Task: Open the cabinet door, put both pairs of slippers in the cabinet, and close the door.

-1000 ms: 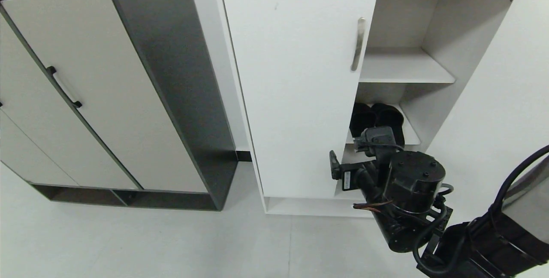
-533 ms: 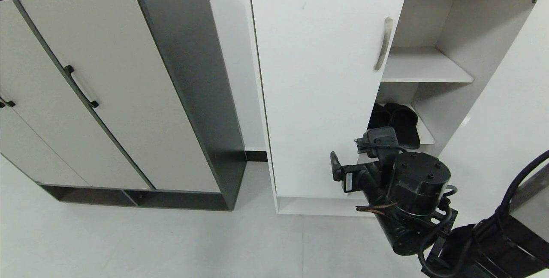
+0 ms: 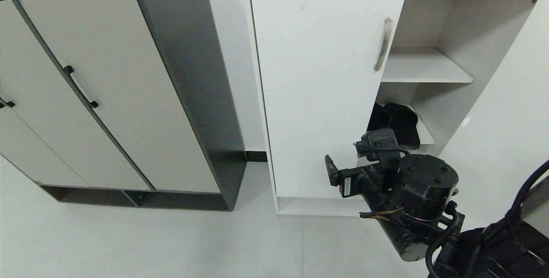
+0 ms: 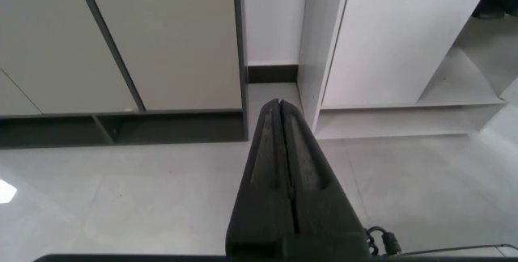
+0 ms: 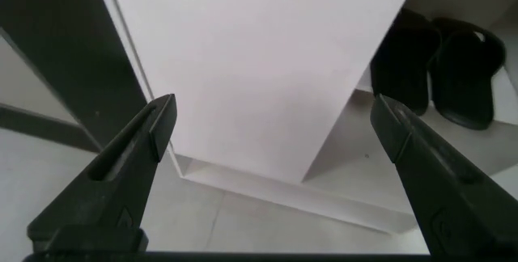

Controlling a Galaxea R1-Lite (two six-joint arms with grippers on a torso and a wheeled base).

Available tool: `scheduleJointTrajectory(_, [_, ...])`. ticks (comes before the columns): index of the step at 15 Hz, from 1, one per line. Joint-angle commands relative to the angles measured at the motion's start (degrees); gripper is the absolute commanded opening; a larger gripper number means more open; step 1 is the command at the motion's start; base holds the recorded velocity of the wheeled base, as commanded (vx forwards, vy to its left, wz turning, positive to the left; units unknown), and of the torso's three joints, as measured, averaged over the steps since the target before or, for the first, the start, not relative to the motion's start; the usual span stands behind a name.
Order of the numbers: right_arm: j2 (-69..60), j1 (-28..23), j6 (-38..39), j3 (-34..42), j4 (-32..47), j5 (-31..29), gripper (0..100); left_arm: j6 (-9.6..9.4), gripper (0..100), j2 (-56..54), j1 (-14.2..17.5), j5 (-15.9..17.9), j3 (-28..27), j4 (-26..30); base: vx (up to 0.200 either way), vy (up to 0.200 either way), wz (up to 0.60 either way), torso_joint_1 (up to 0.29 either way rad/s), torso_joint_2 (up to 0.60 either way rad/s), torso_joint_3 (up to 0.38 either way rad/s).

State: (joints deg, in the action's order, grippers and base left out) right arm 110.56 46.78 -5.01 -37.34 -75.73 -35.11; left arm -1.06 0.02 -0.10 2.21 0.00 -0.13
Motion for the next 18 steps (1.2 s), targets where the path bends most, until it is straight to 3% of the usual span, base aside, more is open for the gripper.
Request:
scheduleJointTrajectory(1, [-0.1, -0.1, -0.4, 0.8, -0.9, 0.2, 100, 0.01, 0, 0.1, 0.0, 0.0, 0.0, 0.0, 0.0, 0.0, 0.0, 0.0, 0.0, 0.0])
scheduleJointTrajectory(9, [0.3, -0.3, -1.0, 2.8, -1.2, 1.7, 100, 0.01, 0, 0.1, 0.0, 0.0, 0.0, 0.0, 0.0, 0.0, 0.0, 0.0, 0.0, 0.0])
scheduleJointTrajectory(13, [0.5, -0.2, -1.0, 2.7, -1.1, 1.8, 100, 0.01, 0, 0.1, 0.0, 0.0, 0.0, 0.0, 0.0, 0.0, 0.0, 0.018, -0.21, -0.307])
scheduleJointTrajectory(18, [0.9, -0.1, -0.9, 2.7, -1.2, 1.8, 100, 0.01, 0, 0.1, 0.0, 0.0, 0.0, 0.0, 0.0, 0.0, 0.0, 0.08, -0.51, -0.354])
